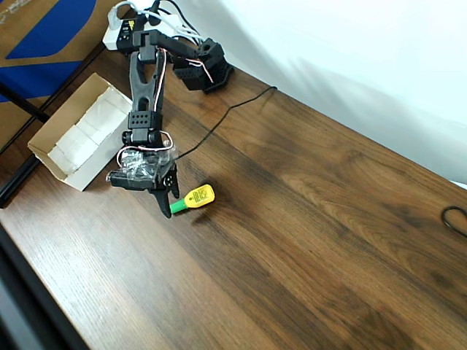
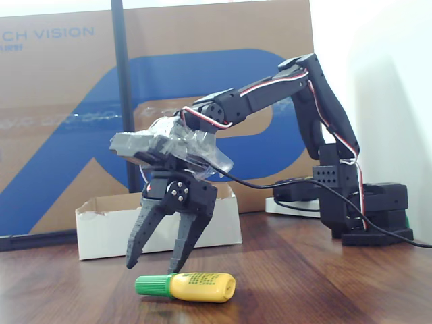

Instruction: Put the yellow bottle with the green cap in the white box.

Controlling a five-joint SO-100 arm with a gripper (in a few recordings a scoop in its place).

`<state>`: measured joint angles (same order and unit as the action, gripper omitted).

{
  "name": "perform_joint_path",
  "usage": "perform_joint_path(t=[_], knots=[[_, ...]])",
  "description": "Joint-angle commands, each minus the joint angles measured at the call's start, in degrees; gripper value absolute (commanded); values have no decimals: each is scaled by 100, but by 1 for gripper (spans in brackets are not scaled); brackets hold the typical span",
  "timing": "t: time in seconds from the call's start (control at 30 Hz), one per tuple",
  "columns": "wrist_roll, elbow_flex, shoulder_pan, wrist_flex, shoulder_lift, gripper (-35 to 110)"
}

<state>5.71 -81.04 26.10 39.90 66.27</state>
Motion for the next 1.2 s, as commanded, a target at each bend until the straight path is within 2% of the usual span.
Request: perform_joint_path(t=[0.0, 0.57, 1.17], knots=[[88, 483, 193, 123, 132, 26], [193, 1143, 1178, 1055, -132, 24], [149, 958, 703, 1354, -70, 22]])
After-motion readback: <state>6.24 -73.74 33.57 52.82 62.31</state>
